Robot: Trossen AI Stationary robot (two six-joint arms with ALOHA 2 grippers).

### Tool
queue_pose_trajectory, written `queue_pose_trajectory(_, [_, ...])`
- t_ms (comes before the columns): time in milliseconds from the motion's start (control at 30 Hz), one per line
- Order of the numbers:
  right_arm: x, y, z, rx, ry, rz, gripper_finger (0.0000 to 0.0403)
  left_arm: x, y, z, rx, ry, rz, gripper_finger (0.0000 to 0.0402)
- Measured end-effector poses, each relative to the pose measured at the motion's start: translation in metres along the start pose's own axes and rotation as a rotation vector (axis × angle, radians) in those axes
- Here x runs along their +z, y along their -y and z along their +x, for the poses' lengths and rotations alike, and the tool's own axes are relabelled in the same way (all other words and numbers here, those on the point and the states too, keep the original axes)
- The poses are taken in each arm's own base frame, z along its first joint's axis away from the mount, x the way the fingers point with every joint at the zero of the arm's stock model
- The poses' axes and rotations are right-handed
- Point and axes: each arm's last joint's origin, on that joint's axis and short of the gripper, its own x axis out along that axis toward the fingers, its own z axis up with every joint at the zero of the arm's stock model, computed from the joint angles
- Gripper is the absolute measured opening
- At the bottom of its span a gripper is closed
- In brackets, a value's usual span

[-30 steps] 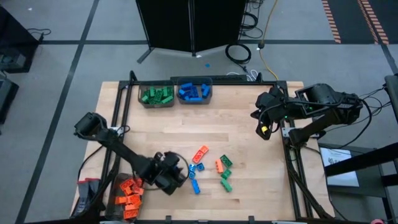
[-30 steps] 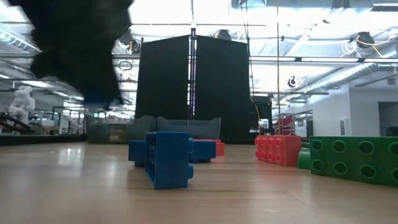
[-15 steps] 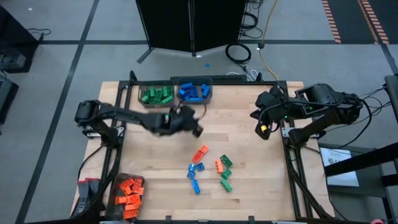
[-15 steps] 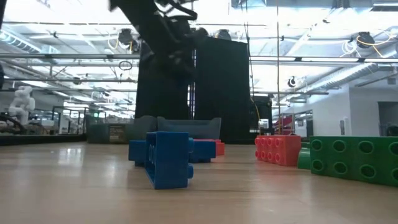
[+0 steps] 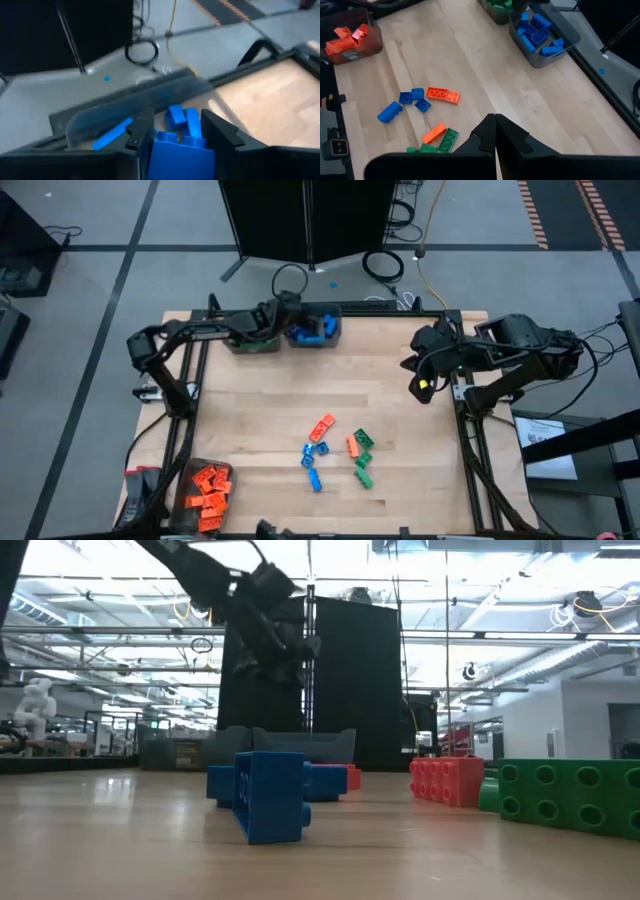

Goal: Sort blocks
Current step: Put the blue gamepiece into the top right black bin, then put the orange gamepiece into the bottom black bin

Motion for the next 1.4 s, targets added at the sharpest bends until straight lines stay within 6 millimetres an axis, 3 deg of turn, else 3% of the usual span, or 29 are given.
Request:
queue_pose_trajectory(333, [0.003, -0.002, 0.0, 0.018, 0.027, 0.015, 0.0, -0.022, -0.009, 0.035, -0.044, -0.117, 0.004, 0.0126])
queue_pose_trajectory(600, [0.003, -0.002, 0.0, 0.018, 0.027, 0.039, 0.0, -0.02, -0.006, 0.039, -0.069, -0.066, 0.073, 0.0275])
queue_pose_trajectory(767, [0.003, -0.002, 0.0, 0.019, 0.026, 0.039, 0.0, -0.018, -0.003, 0.038, -0.119, -0.085, 0.058, 0.0306])
queue_pose_trajectory(933, [0.003, -0.002, 0.0, 0.018, 0.025, 0.025, 0.0, 0.001, 0.026, 0.016, -0.507, -0.109, 0.12, 0.0302])
queue_pose_trajectory(1067, [0.003, -0.002, 0.0, 0.018, 0.025, 0.009, 0.0, -0.009, 0.062, -0.01, -0.799, -0.182, 0.238, 0.0301])
queue_pose_trajectory(1267, [0.001, -0.001, 0.0, 0.015, 0.013, 0.001, 0.0, -0.061, 0.109, -0.055, -0.775, -0.364, 0.425, 0.0301])
queue_pose_trajectory(1400, [0.001, -0.001, 0.0, 0.009, 0.005, -0.012, 0.0, -0.1, 0.128, -0.085, -0.582, -0.427, 0.52, 0.0301])
